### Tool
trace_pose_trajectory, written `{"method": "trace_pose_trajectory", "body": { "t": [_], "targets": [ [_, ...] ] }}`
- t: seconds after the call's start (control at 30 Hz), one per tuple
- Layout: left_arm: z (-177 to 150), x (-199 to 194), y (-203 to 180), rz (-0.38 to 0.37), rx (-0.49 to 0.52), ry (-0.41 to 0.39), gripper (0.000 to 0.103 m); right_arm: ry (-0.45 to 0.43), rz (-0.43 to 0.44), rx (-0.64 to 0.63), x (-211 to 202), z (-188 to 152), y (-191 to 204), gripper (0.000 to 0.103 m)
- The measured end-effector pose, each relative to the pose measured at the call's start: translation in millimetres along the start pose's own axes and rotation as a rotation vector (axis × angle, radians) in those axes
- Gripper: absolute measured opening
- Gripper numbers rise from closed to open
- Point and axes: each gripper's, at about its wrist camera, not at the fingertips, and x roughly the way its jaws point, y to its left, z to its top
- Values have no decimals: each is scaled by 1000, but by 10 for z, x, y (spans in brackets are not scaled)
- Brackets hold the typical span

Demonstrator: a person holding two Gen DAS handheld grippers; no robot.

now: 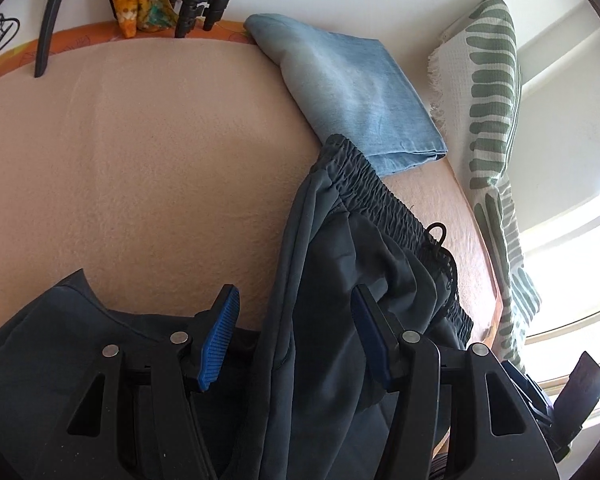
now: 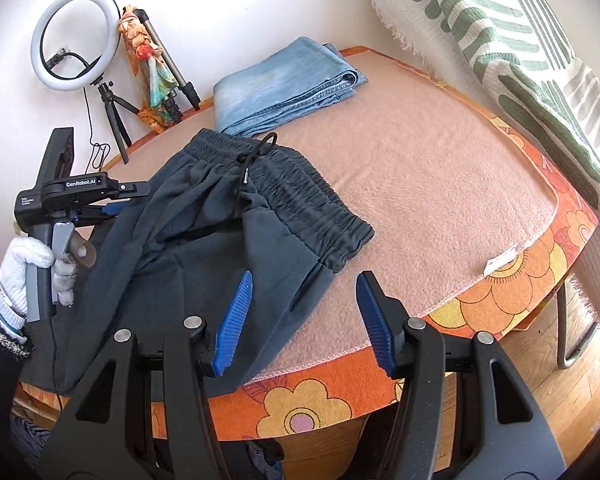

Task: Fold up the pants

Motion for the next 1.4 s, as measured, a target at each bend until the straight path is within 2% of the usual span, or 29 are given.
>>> {"method": "trace_pose_trajectory", "body": {
  "t": [0.13,0.17,0.2,0.23,0.27,0.5,0.57,0.73,0.93,1.07,1.2,1.4],
  "targets": [
    [19,77,-8,-3,-1,-17,54,-17,5,28,-7,64,-55,57],
    [21,98,-4,-6,-1,-21,48,-18,3,39,-1,69,-79,57],
    [43,140,-11,-17,3,-21,20,-15,0,54,16,75,-114,57],
    [55,177,-18,-30,11,-15,5,-13,-3,72,28,81,-154,57],
    [52,189,-28,-35,19,-14,0,-12,1,88,35,87,-189,57],
    [12,-13,-335,-124,119,-70,1,-22,17,134,0,129,-312,57],
    [-41,-93,-486,-119,174,-81,1,-19,27,150,4,141,-335,57],
    [-273,-234,-915,-167,303,-88,1,-26,38,178,-4,163,-386,57],
    [-656,-134,-1336,-228,420,-20,1,-27,83,266,31,230,-583,57],
    [-917,164,-1490,-207,489,63,1,-13,126,352,110,252,-767,57],
    [-1100,413,-1533,-198,503,125,1,14,161,396,217,243,-875,57],
    [-1130,416,-1611,-248,468,125,1,93,224,426,440,153,-863,61]
  ]
}}
